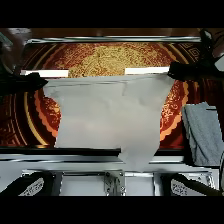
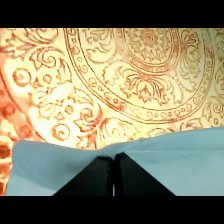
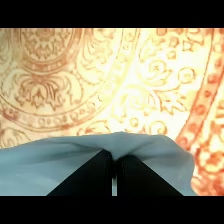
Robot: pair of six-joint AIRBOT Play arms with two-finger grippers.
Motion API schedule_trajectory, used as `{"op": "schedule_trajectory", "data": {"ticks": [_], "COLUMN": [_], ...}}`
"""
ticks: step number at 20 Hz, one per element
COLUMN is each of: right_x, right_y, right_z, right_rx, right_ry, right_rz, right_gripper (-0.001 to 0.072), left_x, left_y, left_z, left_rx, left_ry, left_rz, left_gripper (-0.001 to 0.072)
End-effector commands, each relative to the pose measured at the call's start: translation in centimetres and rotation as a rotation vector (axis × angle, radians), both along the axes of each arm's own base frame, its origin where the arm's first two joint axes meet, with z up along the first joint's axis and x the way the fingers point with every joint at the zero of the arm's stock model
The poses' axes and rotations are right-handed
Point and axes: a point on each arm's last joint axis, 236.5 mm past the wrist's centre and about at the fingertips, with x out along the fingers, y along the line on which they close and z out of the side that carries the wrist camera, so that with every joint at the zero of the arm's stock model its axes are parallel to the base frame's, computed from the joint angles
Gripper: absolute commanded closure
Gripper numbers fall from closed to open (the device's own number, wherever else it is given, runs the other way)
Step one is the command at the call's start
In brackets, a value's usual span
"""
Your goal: Fold the shirts.
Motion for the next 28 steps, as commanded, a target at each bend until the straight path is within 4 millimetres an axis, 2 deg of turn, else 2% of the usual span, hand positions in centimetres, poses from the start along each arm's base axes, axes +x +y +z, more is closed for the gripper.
{"op": "schedule_trajectory", "data": {"ticks": [1, 4, 8, 9, 10, 11, 12, 14, 15, 17, 18, 19, 20, 22, 24, 26, 28], "right_x": [6.6, 8.1, 6.4, 6.2, 6.2, 6.0, 5.6, 3.5, 1.3, -4.8, -7.9, -10.4, -12.6, -14.6, -15.4, -15.6, -15.2], "right_y": [1.1, 0.3, 2.2, 2.8, 3.1, 3.1, 2.5, -0.8, -3.4, -8.5, -10.0, -10.2, -9.5, -7.3, -5.3, -4.4, -3.8], "right_z": [-4.0, -7.4, -14.3, -15.1, -15.0, -14.2, -13.1, -11.1, -10.9, -11.7, -12.5, -13.3, -14.1, -15.1, -15.8, -16.8, -17.5], "right_rx": [0.204, 0.195, 0.143, 0.142, 0.142, 0.148, 0.130, 0.028, -0.052, -0.178, -0.176, -0.124, -0.025, 0.177, 0.290, 0.305, 0.289], "right_ry": [-0.059, -0.034, 0.141, 0.163, 0.159, 0.152, 0.141, 0.154, 0.211, 0.421, 0.525, 0.602, 0.658, 0.679, 0.677, 0.678, 0.665], "right_rz": [-0.123, -0.159, -0.085, -0.072, -0.068, -0.065, -0.048, -0.013, -0.005, -0.005, -0.006, 0.011, 0.024, 0.013, 0.019, 0.022, 0.020], "right_gripper": [0.0641, 0.0641, 0.0639, 0.0556, 0.0355, 0.0069, 0.0017, 0.0018, 0.0019, 0.0027, 0.0027, 0.0027, 0.0027, 0.0027, 0.0027, 0.0027, 0.0027], "left_x": [6.1, 8.8, 8.4, 8.0, 7.4, 6.5, 5.2, 1.0, -1.8, -7.1, -9.1, -11.1, -12.8, -15.8, -17.9, -18.2, -17.1], "left_y": [0.2, 0.7, -1.3, -1.8, -2.0, -1.7, -0.9, 1.8, 3.1, 4.6, 5.2, 5.6, 5.8, 6.3, 6.6, 6.5, 5.8], "left_z": [-6.0, -9.9, -15.8, -16.9, -17.5, -17.6, -17.5, -17.4, -17.0, -16.0, -16.1, -16.8, -17.8, -20.7, -23.1, -24.6, -24.9], "left_rx": [-0.131, -0.177, -0.210, -0.211, -0.214, -0.224, -0.239, -0.238, -0.253, -0.291, -0.301, -0.313, -0.324, -0.352, -0.390, -0.401, -0.419], "left_ry": [0.027, 0.052, 0.201, 0.239, 0.274, 0.317, 0.384, 0.546, 0.624, 0.723, 0.738, 0.734, 0.732, 0.733, 0.759, 0.761, 0.723], "left_rz": [0.112, 0.180, 0.159, 0.144, 0.130, 0.116, 0.094, 0.010, -0.050, -0.155, -0.156, -0.134, -0.099, -0.002, 0.066, 0.098, 0.104], "left_gripper": [0.0674, 0.0674, 0.0673, 0.0636, 0.0409, 0.0137, 0.0108, 0.0109, 0.0124, 0.0125, 0.0125, 0.0123, 0.0113, 0.0102, 0.0102, 0.0103, 0.0103]}}
